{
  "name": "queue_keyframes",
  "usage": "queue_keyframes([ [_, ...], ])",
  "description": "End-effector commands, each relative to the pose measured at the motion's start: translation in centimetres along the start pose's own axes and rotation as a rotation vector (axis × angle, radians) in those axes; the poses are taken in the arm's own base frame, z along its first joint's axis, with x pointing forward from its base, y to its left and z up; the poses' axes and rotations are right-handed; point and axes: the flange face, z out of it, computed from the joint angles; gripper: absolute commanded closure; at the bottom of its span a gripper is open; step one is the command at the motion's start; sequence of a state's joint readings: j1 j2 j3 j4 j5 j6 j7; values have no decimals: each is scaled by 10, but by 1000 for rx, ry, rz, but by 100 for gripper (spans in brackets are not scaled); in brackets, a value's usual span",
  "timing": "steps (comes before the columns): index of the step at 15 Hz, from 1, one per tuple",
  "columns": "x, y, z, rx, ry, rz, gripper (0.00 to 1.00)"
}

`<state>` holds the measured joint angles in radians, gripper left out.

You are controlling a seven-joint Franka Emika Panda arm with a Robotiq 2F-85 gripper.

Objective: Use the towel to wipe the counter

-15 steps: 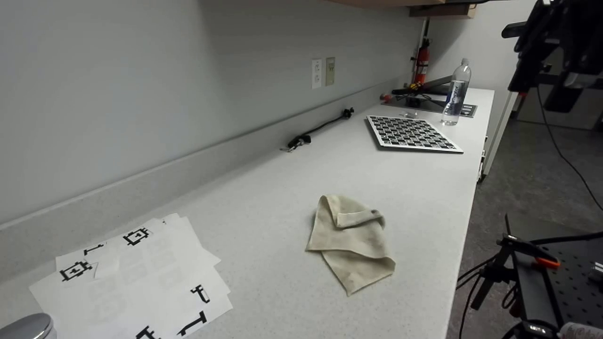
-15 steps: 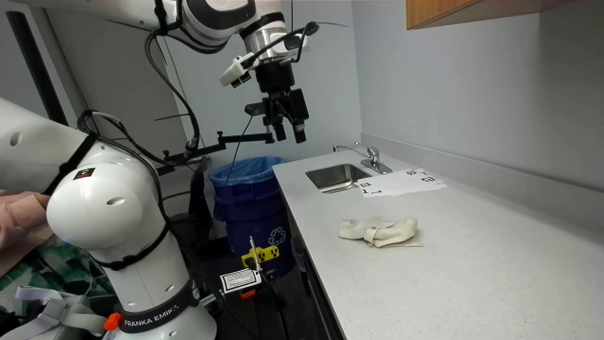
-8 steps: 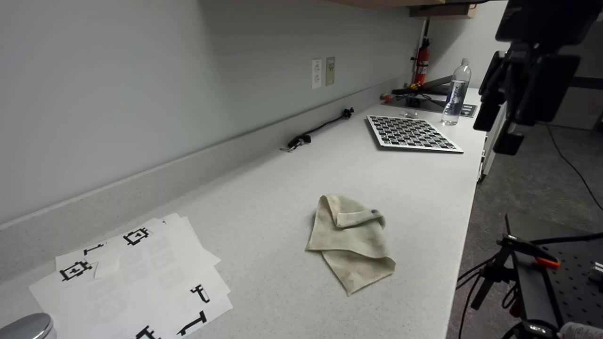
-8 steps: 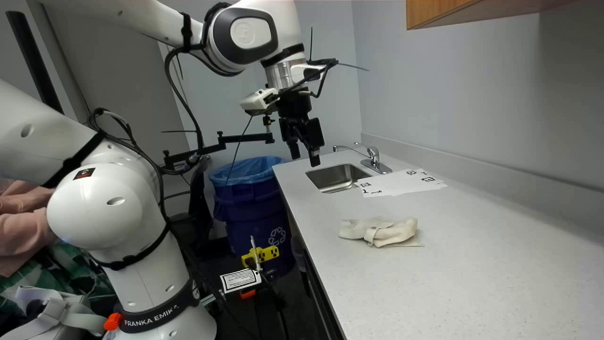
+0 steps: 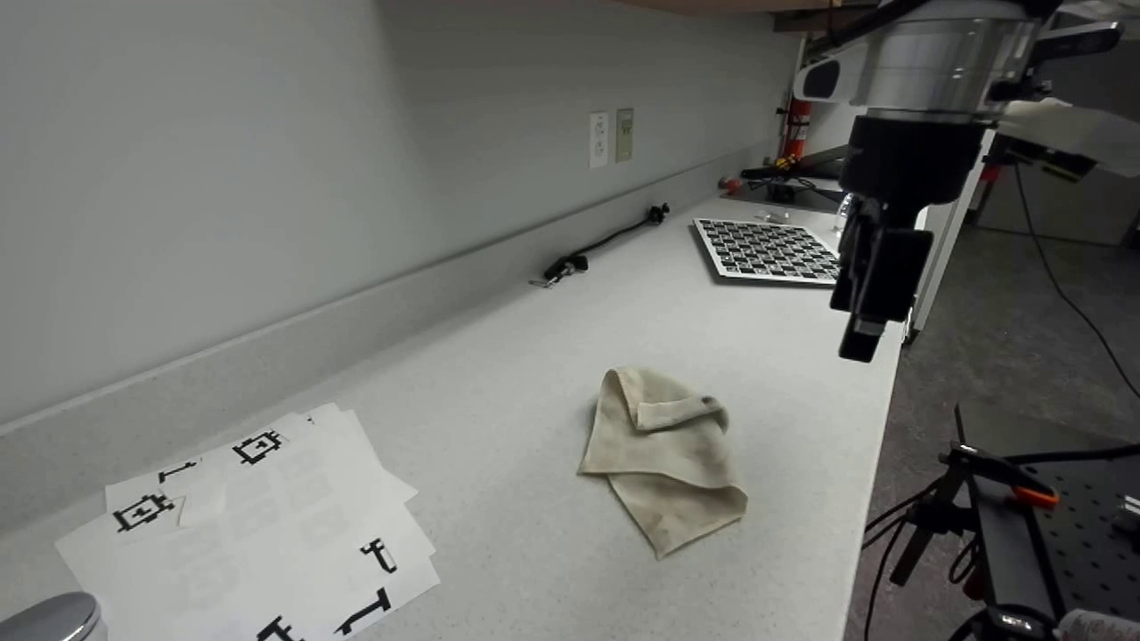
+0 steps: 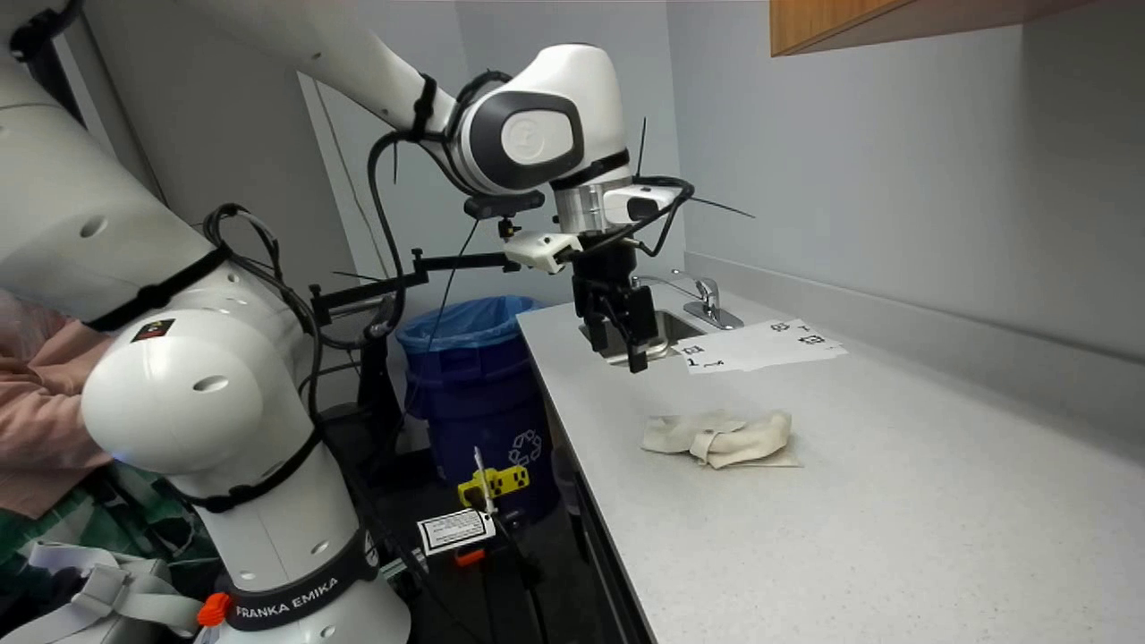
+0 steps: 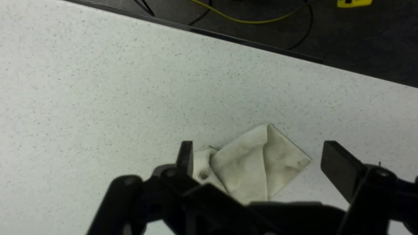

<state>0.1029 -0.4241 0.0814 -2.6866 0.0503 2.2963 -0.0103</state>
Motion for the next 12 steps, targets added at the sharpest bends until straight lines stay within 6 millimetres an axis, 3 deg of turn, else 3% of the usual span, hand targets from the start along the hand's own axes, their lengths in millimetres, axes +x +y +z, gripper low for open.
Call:
queue_keyframes([
  [1,27,15,16,-6,-17,18,0],
  [2,9,7,13,-1,-16,13,0],
  [12,29,17,31,-17,-11,39,0],
])
